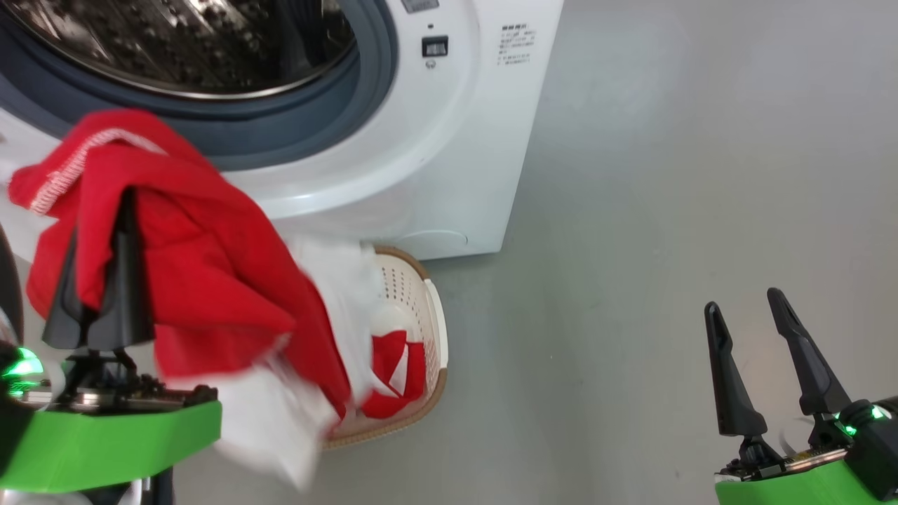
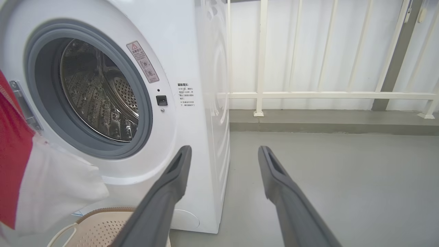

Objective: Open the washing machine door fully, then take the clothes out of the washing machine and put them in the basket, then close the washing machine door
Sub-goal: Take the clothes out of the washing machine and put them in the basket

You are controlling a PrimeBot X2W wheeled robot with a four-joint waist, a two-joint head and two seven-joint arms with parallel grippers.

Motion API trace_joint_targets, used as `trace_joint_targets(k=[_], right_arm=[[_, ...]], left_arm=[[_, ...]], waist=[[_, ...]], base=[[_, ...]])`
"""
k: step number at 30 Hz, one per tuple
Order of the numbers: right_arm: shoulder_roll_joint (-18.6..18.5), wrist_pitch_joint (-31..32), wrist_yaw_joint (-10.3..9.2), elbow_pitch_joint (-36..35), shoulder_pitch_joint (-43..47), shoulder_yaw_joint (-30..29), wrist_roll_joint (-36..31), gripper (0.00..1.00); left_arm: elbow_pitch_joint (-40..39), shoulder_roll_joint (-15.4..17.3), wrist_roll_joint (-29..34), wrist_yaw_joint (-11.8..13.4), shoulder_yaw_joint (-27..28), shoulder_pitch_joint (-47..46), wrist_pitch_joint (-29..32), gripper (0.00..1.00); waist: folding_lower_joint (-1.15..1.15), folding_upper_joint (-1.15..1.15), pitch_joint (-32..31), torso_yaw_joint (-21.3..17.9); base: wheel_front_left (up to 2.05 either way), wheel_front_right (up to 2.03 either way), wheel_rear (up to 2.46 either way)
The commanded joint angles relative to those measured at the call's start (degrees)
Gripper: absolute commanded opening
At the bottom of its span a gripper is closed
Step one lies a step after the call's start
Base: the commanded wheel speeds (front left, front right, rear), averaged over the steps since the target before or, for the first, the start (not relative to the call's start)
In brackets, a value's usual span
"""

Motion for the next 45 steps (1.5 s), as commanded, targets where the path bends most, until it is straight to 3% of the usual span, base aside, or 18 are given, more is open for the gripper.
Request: trace_joint_targets(k=[1,20,27,45], right_arm=[[-0.82,-0.36,0.21,-1.63,0.11,1.26,-0.74,1.00],[-0.82,-0.36,0.21,-2.98,-0.41,1.36,-0.58,1.00],[-0.82,-0.36,0.21,-2.82,-1.62,1.75,-0.47,1.00],[-0.82,-0.36,0.21,-2.97,-4.84,2.25,-0.06,1.00]], left_arm=[[-1.31,1.99,0.24,0.20,2.40,-0.11,0.33,0.00],[18.68,-3.19,-5.87,-4.75,-1.38,2.72,-4.52,0.00],[31.17,-4.69,-6.22,-7.24,-3.48,-1.09,-5.61,0.00],[65.92,-9.88,-10.13,-16.53,-4.69,-17.07,-8.32,0.00]], waist=[[0.00,0.00,-1.68,0.34],[0.00,0.00,2.81,-1.46],[0.00,0.00,5.46,-2.22],[0.00,0.00,13.36,-3.91]], base=[[0.00,0.00,0.00],[0.00,0.00,0.00],[0.00,0.00,0.00],[0.00,0.00,0.00]])
